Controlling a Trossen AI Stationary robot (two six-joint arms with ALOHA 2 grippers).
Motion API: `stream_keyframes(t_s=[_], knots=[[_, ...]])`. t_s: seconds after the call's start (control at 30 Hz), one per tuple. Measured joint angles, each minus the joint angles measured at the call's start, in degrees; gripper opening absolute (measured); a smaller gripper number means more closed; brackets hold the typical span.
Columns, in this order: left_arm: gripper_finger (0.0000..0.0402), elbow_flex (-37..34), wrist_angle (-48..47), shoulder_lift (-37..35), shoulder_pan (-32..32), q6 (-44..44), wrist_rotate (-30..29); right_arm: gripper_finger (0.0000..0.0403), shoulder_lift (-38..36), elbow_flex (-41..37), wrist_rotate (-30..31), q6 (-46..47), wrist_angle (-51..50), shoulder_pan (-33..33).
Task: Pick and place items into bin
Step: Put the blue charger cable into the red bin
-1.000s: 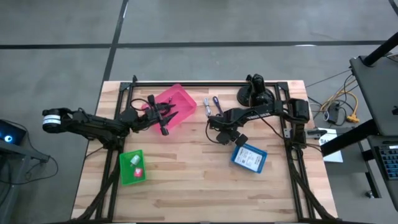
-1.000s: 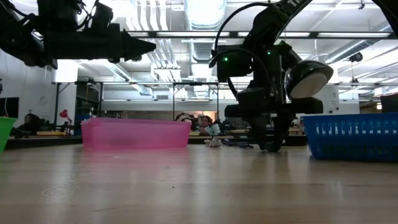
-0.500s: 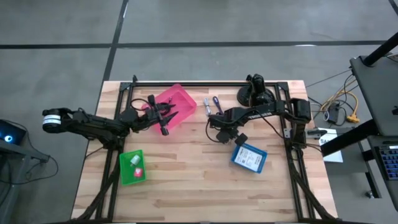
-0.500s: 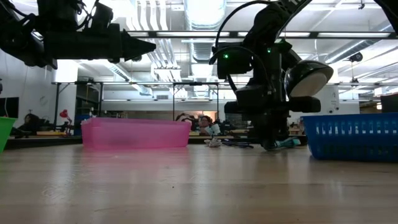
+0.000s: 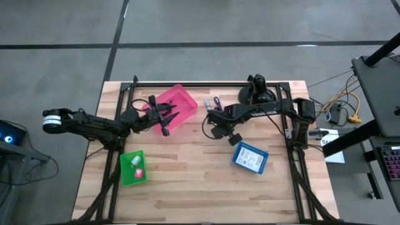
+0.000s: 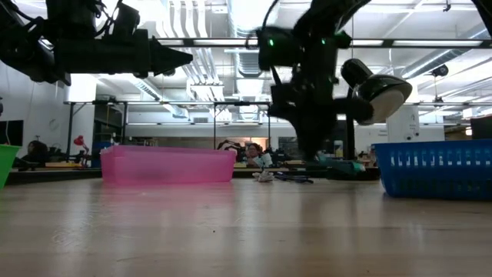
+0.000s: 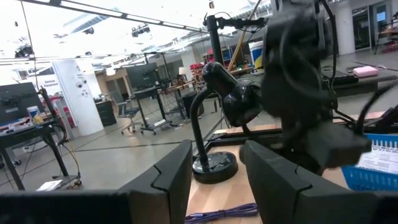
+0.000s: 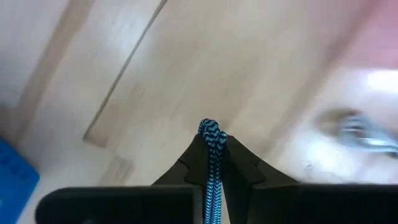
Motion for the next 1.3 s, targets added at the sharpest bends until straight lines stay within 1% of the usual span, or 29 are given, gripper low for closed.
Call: stream_keyframes(t_s=[0.13,0.27,0.37,0.5,0.6,0.73,0.8,1.17,1.3], knots=[[0.0132,0.00,-0.02,0.00,0.00,-0.02,0.00,0.0014,-2.13,3.32,-0.04,3.98,0.30,0.04],[0.0132,-0.06,-0.12,0.00,0.01,-0.01,-0.02,0.0014,-4.85,5.59,-0.14,8.20,3.09,0.04],[0.0132,-0.07,-0.36,0.00,0.00,-0.02,-0.02,0.0014,-7.37,6.41,-0.22,10.72,7.80,0.15],[0.0132,-0.07,-0.50,0.00,0.02,0.00,-0.02,0.0013,-11.54,6.05,-0.40,11.78,17.20,0.17],[0.0132,-0.07,-0.55,0.00,0.00,0.00,-0.04,0.0013,-14.87,4.75,-1.32,10.51,24.64,0.15],[0.0132,-0.07,-0.55,0.00,0.02,0.00,-0.02,0.0013,-18.32,1.85,-7.32,10.75,36.10,0.15],[0.0132,-0.07,-0.55,0.00,0.02,0.00,-0.02,0.0013,-19.61,0.07,-8.96,10.94,41.48,0.17],[0.0132,-0.07,-0.59,0.07,0.02,0.00,0.52,0.0013,-20.78,-9.62,-8.97,15.66,69.42,-0.37],[0.0132,-0.07,-0.83,0.07,0.02,0.00,0.52,0.0013,-20.81,-12.57,-8.96,15.70,76.80,-0.42]])
